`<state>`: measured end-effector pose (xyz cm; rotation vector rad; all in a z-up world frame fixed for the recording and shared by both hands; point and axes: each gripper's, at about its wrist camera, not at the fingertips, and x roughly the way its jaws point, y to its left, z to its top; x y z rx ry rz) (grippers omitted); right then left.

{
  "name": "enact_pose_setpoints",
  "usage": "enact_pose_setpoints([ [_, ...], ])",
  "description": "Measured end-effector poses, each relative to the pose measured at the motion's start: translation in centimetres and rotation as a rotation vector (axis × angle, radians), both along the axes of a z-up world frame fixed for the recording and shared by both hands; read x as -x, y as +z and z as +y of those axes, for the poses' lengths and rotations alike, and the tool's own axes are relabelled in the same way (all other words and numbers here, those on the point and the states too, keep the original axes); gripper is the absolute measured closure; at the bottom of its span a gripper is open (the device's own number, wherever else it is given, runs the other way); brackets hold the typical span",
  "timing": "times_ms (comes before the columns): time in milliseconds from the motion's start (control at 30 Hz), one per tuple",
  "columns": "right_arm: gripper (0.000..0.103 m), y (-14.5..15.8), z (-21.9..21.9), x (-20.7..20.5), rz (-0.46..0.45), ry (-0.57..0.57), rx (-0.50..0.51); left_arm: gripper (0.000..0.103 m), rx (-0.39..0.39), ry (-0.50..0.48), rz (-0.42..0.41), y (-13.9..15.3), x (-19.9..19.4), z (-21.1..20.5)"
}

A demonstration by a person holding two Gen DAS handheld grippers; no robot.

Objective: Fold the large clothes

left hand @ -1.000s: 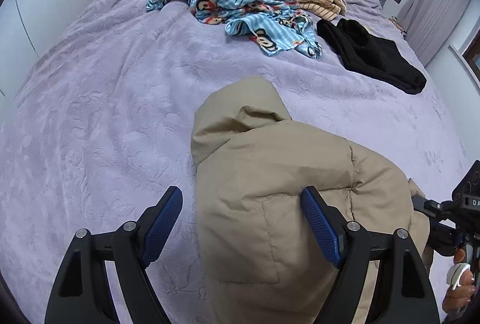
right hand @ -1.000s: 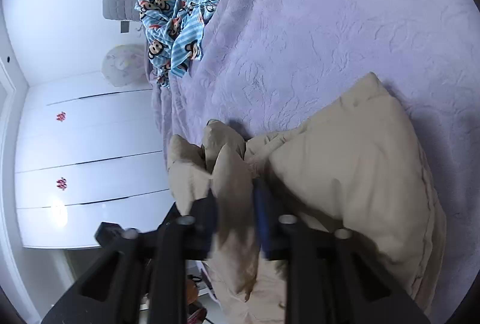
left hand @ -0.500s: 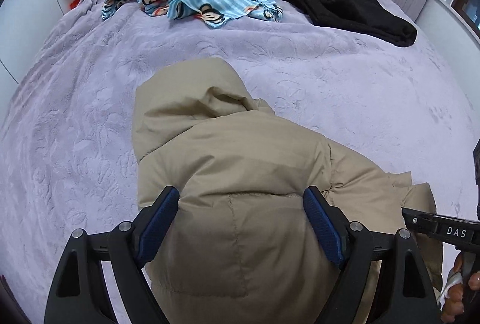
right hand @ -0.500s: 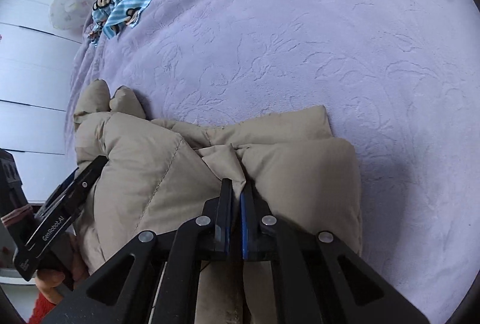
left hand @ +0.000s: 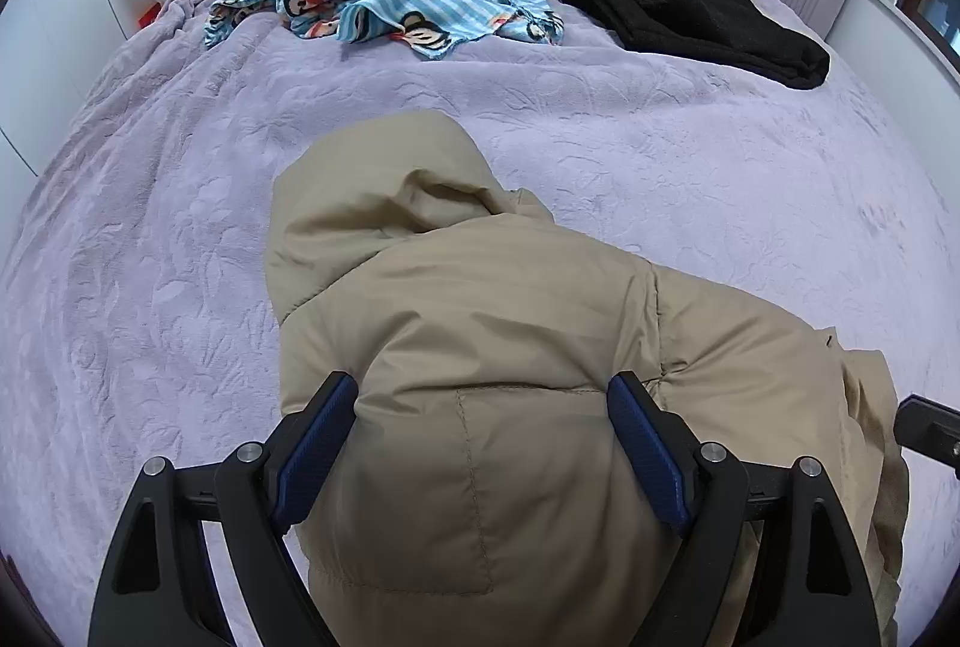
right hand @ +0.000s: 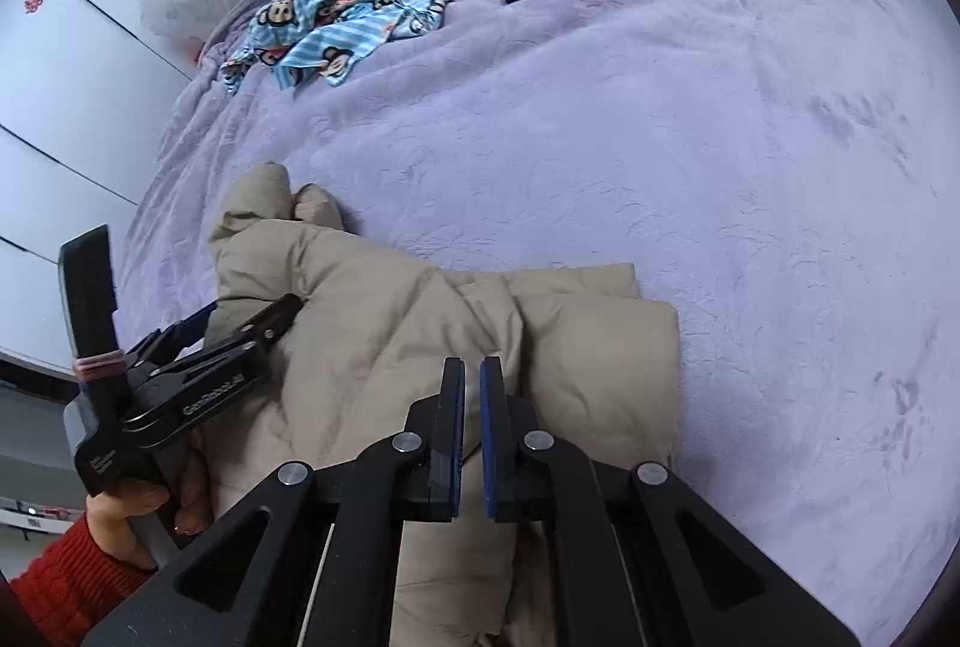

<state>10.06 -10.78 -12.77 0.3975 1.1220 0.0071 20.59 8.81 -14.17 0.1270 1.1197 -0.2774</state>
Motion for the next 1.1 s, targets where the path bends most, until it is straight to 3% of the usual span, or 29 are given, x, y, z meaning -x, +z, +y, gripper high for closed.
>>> enact_pose_setpoints([
  [233,0.099,0.5,2.4,1.0,0.012,0.084,-0.007,0.018,0.046,0.020,-0.044,3.9,2.5,3.0],
  [400,0.099,0.2,2.7,2.3,0.040,0.099,-0.021,0.018,0.065,0.032,-0.022,5.2,6.3,5.7],
  [667,0.099,-1.1,4.6,7.2,0.093,0.150,0.001,0.018,0.060,0.033,0.080,2.9,13.0,6.7],
  [867,0.099,-3.9,4.7,7.8,0.147,0.114,-0.013,0.015,0.055,0.031,0.128,1.6,14.0,5.9],
  [1100,0.096,-2.3,5.0,8.5,0.143,0.111,0.010,0.015,0.024,0.032,0.142,2.8,14.7,5.5],
])
